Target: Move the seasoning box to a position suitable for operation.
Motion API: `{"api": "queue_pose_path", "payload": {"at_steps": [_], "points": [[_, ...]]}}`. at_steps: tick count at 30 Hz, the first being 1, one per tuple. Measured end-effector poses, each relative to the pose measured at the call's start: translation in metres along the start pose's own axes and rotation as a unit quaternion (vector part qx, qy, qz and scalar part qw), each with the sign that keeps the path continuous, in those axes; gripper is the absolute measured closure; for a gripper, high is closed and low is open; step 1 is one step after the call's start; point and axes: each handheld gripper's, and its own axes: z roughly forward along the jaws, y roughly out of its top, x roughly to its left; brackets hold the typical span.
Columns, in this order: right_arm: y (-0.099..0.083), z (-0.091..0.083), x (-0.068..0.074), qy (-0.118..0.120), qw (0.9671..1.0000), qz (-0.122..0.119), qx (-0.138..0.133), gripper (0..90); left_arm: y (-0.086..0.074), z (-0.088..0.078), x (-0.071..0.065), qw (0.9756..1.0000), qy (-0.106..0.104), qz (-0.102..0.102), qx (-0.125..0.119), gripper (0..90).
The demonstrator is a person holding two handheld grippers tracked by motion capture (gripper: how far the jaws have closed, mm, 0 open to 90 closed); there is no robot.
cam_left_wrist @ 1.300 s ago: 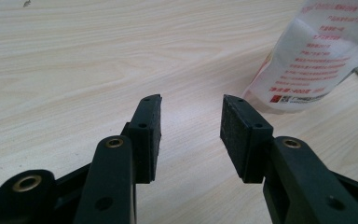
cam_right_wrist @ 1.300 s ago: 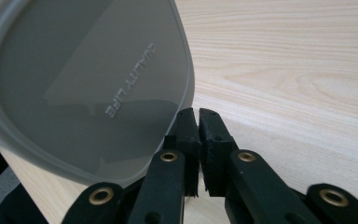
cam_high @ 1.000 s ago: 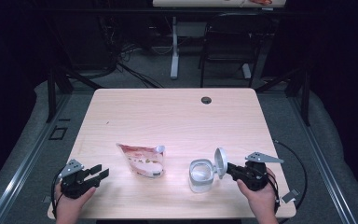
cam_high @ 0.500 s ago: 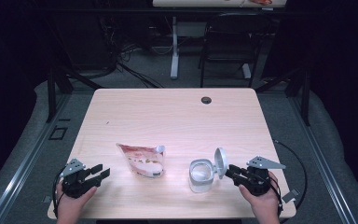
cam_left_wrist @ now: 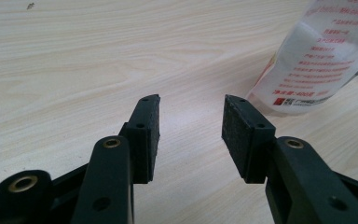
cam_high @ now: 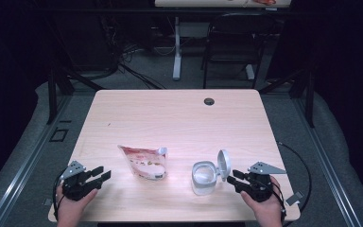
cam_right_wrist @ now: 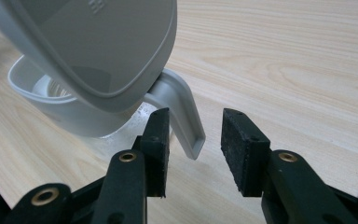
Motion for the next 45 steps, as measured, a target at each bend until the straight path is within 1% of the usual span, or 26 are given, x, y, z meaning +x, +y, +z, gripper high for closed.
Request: {"api": "queue_pose_path", "payload": {"at_steps": [5, 6, 7, 8, 9, 10, 11, 14, 16, 18, 19, 21, 25, 26, 32, 37, 41, 43, 45], "points": [[-0.002, 0.003, 0.004, 0.005, 0.9999, -0.008, 0.009, 62.3, 0.0, 0.001, -0.001, 1.0, -0.001, 0.0, -0.003, 56.9], [-0.002, 0.004, 0.005, 0.002, 0.9999, -0.009, 0.011, 62.3, 0.0, 0.001, -0.001, 1.0, -0.001, 0.001, -0.003, 56.9], [-0.002, 0.005, 0.005, 0.004, 0.9998, -0.014, 0.015, 62.7, 0.0, 0.001, -0.001, 1.0, -0.001, 0.001, -0.003, 56.9], [-0.002, 0.007, 0.007, 0.006, 0.9998, -0.013, 0.014, 63.0, 0.0, 0.001, -0.001, 1.0, -0.001, 0.001, -0.003, 56.9], [-0.002, 0.008, 0.007, 0.005, 0.9997, -0.018, 0.019, 64.0, 0.0, 0.001, -0.001, 1.0, 0.0, 0.001, -0.002, 56.9], [-0.002, 0.01, 0.009, 0.005, 0.9996, -0.02, 0.018, 65.7, 0.0, 0.001, 0.0, 1.0, 0.001, 0.001, -0.002, 56.9], [-0.002, 0.011, 0.009, 0.002, 0.9994, -0.024, 0.023, 68.1, 0.0, 0.001, 0.0, 1.0, 0.001, 0.001, -0.003, 56.9], [-0.002, 0.013, 0.011, 0.009, 0.9992, -0.026, 0.028, 75.4, -0.001, 0.0, 0.0, 1.0, 0.001, 0.001, -0.004, 56.9], [-0.001, 0.014, 0.011, -0.002, 0.9991, -0.03, 0.03, 79.1, -0.001, 0.0, 0.0, 1.0, 0.002, 0.0, -0.005, 56.9], [-0.001, 0.014, 0.011, -0.005, 0.9992, -0.028, 0.03, 80.7, -0.001, 0.0, 0.0, 1.0, 0.002, -0.001, -0.005, 56.9], [-0.001, 0.015, 0.01, -0.004, 0.9993, -0.025, 0.027, 80.8, -0.001, 0.0, 0.0, 1.0, 0.002, -0.001, -0.005, 56.9], [0.0, 0.015, 0.01, -0.001, 0.9993, -0.027, 0.026, 81.1, -0.001, -0.001, 0.0, 1.0, 0.002, -0.001, -0.005, 56.9], [0.001, 0.016, 0.009, -0.005, 0.9992, -0.027, 0.028, 81.2, -0.001, -0.001, 0.0, 1.0, 0.002, 0.0, -0.005, 56.9], [0.001, 0.017, 0.01, -0.004, 0.9994, -0.024, 0.025, 81.3, -0.001, -0.001, 0.0, 1.0, 0.003, 0.0, -0.005, 56.9], [0.002, 0.019, 0.008, -0.007, 0.9993, -0.027, 0.025, 81.3, -0.001, 0.0, 0.0, 1.0, 0.002, 0.001, -0.004, 56.9], [0.004, 0.022, 0.006, -0.009, 0.9995, -0.021, 0.02, 81.0, -0.001, 0.0, -0.001, 1.0, 0.002, 0.002, -0.004, 56.9], [0.005, 0.025, 0.003, -0.005, 0.9997, -0.019, 0.016, 80.7, -0.001, 0.001, -0.001, 1.0, 0.002, 0.002, -0.003, 57.0], [0.006, 0.028, 0.002, -0.002, 0.9998, -0.013, 0.013, 80.5, -0.001, 0.001, 0.0, 1.0, 0.002, 0.003, -0.001, 57.0], [0.007, 0.029, 0.001, -0.003, 0.9998, -0.013, 0.012, 80.4, -0.001, 0.001, -0.001, 1.0, 0.002, 0.002, -0.002, 57.0]]}}
